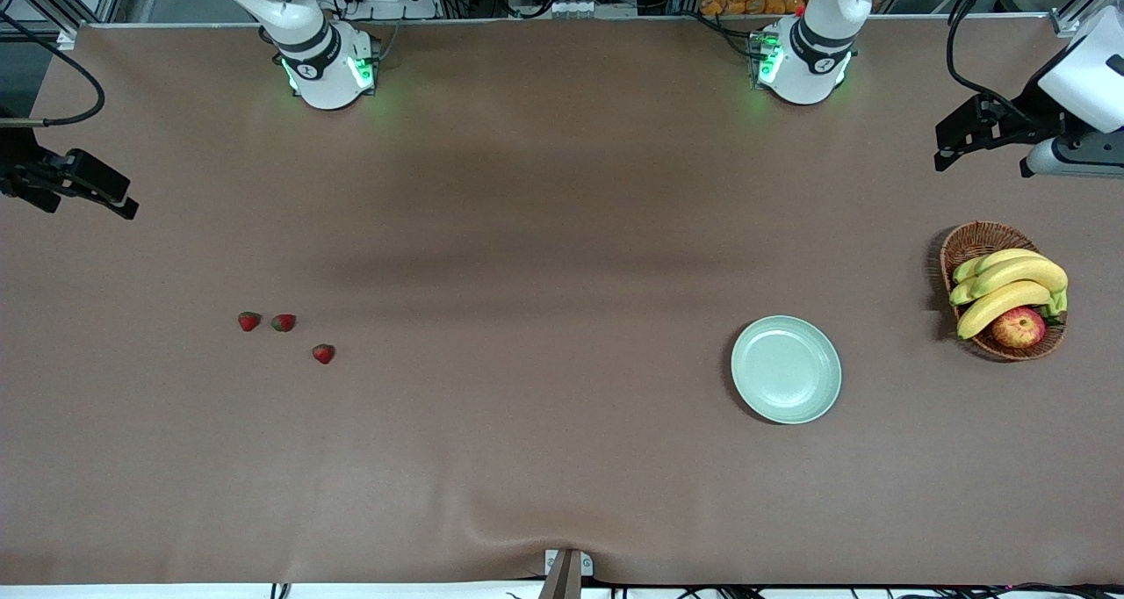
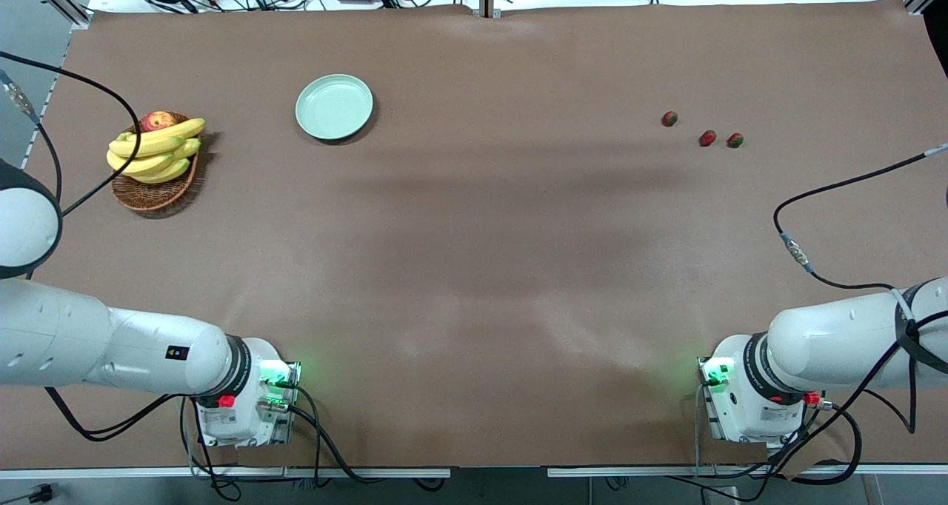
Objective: Collect all strawberries into plate
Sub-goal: 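Move the right gripper toward the three red strawberries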
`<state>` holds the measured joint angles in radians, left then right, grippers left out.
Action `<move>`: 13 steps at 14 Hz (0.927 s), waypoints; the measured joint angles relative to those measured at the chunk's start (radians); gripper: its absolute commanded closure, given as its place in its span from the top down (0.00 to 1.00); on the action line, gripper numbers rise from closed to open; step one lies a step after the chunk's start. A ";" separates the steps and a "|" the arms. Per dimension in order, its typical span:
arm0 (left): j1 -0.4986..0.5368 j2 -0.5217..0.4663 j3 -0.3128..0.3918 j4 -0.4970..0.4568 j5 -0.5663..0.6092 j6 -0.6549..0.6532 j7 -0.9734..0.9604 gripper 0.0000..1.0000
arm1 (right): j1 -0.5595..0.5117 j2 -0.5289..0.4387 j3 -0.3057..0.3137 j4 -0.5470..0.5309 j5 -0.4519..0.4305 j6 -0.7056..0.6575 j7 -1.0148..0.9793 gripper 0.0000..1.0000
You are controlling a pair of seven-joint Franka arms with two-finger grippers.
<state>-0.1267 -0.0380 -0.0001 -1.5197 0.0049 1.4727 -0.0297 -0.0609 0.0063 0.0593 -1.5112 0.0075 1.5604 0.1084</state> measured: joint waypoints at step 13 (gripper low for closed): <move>-0.005 0.002 -0.005 -0.001 0.000 -0.002 0.001 1.00 | 0.000 0.101 -0.001 -0.006 -0.026 0.005 -0.001 1.00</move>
<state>-0.1314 -0.0362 -0.0047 -1.5209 0.0049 1.4706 -0.0286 -0.0607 0.1073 0.0580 -1.5169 -0.0185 1.5652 0.1074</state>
